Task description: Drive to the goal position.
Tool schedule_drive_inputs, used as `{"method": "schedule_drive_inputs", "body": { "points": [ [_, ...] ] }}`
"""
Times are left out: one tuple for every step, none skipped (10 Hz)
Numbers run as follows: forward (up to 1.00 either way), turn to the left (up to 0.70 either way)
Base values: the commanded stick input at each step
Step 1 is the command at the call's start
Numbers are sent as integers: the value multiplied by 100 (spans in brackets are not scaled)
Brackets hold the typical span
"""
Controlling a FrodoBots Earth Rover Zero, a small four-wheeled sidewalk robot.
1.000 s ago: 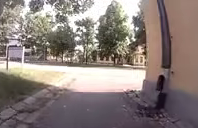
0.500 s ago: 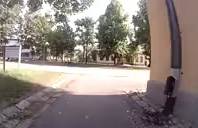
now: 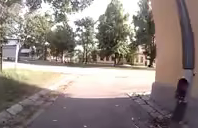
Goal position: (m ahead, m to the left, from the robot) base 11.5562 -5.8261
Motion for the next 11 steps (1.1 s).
{"method": "schedule_drive_inputs", "body": {
  "points": [
    [44, 2],
    [44, 2],
    [44, 2],
    [44, 2],
    [44, 2],
    [44, 2],
    [44, 2],
    [44, 2],
    [44, 2],
    [44, 2],
    [44, 2]
  ]
}}
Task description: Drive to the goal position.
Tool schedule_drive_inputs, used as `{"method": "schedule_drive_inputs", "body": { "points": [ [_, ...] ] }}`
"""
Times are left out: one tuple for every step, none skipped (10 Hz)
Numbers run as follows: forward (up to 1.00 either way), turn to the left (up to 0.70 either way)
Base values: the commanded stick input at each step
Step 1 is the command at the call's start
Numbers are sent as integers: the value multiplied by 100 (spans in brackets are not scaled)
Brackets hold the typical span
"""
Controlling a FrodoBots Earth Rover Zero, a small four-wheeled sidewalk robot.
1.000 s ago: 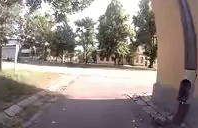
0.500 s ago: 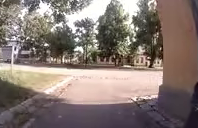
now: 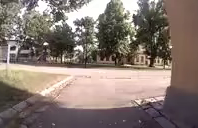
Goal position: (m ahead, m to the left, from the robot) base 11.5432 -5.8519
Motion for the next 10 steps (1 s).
{"method": "schedule_drive_inputs", "body": {
  "points": [
    [44, 2],
    [44, 2],
    [44, 2],
    [44, 2],
    [44, 2],
    [44, 2],
    [44, 2],
    [44, 2],
    [44, 2],
    [44, 2]
  ]
}}
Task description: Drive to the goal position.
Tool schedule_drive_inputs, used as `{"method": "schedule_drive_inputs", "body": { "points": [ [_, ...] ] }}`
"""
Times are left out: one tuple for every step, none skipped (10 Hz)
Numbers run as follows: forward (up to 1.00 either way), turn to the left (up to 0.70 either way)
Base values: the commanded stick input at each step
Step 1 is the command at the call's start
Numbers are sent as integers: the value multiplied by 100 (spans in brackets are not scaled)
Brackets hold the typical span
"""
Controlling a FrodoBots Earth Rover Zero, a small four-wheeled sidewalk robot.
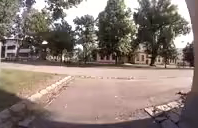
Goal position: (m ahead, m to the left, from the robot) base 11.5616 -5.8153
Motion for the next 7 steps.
{"method": "schedule_drive_inputs", "body": {
  "points": [
    [44, 2],
    [44, 2],
    [44, 2],
    [44, 2],
    [44, 2],
    [44, 2],
    [44, 2]
  ]
}}
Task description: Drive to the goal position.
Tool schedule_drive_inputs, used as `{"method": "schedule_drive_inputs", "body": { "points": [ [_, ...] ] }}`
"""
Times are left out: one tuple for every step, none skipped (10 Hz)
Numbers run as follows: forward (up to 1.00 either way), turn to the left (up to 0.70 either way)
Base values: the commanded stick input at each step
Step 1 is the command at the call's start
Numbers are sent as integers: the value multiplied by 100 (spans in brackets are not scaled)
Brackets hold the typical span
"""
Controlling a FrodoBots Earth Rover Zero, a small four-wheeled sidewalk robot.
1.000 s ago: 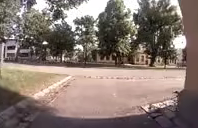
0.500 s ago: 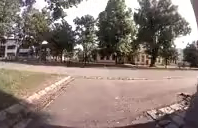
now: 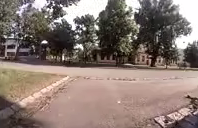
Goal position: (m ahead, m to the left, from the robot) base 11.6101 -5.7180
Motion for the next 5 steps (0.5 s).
{"method": "schedule_drive_inputs", "body": {
  "points": [
    [44, 2],
    [44, 2],
    [44, 27],
    [44, 26],
    [44, 18]
  ]
}}
